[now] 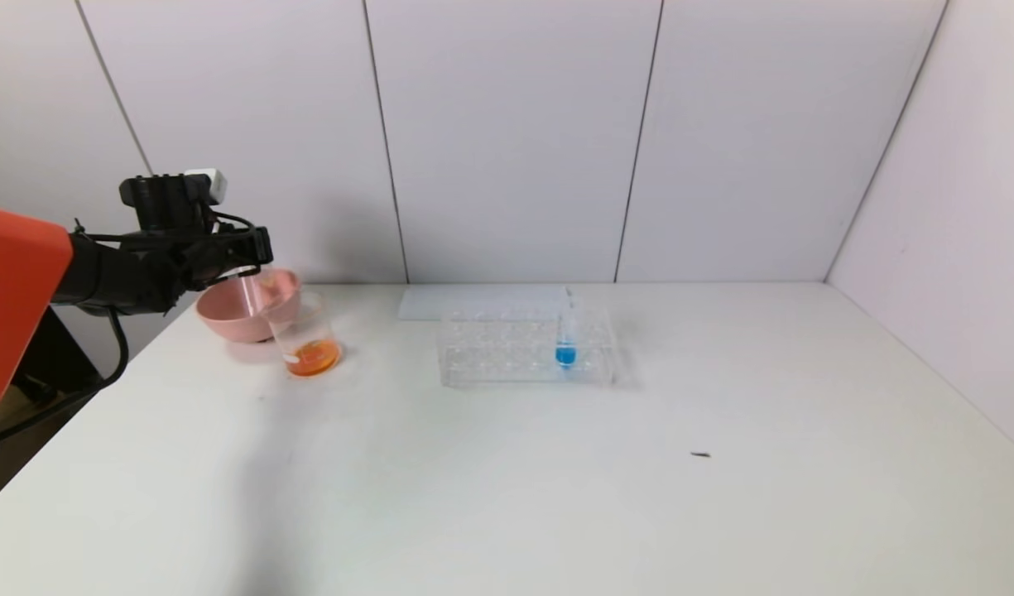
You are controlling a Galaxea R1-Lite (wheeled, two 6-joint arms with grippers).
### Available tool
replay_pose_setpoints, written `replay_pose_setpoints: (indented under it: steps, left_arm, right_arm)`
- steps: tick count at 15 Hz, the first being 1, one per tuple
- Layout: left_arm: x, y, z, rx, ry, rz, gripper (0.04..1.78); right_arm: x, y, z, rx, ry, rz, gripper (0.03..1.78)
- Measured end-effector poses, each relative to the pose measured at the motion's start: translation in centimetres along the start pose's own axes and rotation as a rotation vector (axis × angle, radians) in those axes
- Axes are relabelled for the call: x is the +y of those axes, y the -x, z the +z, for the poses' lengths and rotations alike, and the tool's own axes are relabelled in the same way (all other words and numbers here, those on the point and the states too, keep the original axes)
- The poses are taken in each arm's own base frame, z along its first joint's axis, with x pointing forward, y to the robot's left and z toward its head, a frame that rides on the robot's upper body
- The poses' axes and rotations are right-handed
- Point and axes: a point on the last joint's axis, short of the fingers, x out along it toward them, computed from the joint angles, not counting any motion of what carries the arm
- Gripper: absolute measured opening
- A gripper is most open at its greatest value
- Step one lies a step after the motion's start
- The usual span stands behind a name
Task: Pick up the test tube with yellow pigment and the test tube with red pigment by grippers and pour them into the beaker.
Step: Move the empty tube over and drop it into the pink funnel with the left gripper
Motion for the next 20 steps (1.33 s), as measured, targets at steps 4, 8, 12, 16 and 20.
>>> replay_pose_setpoints:
  steps: [4, 8, 12, 16, 20]
  left_arm:
    - [0.1, -0.7, -1.0, 0.02, 0.008, 0.001, 0.45]
    - [0.1, -1.2, -1.6, 0.031, 0.01, 0.001, 0.45]
    - [0.1, -1.6, -2.2, 0.043, 0.01, 0.0, 0.45]
    - [0.2, -1.8, -2.7, 0.065, 0.01, 0.002, 0.45]
    - [0.2, -1.9, -2.8, 0.067, 0.01, 0.003, 0.45]
  right_arm:
    - [0.0, 0.0, 0.0, 0.0, 0.0, 0.0, 1.7]
    - [0.0, 0.0, 0.0, 0.0, 0.0, 0.0, 1.7]
    - [0.0, 0.0, 0.0, 0.0, 0.0, 0.0, 1.7]
    - [0.0, 0.0, 0.0, 0.0, 0.0, 0.0, 1.7]
    - [0.0, 0.0, 0.0, 0.0, 0.0, 0.0, 1.7]
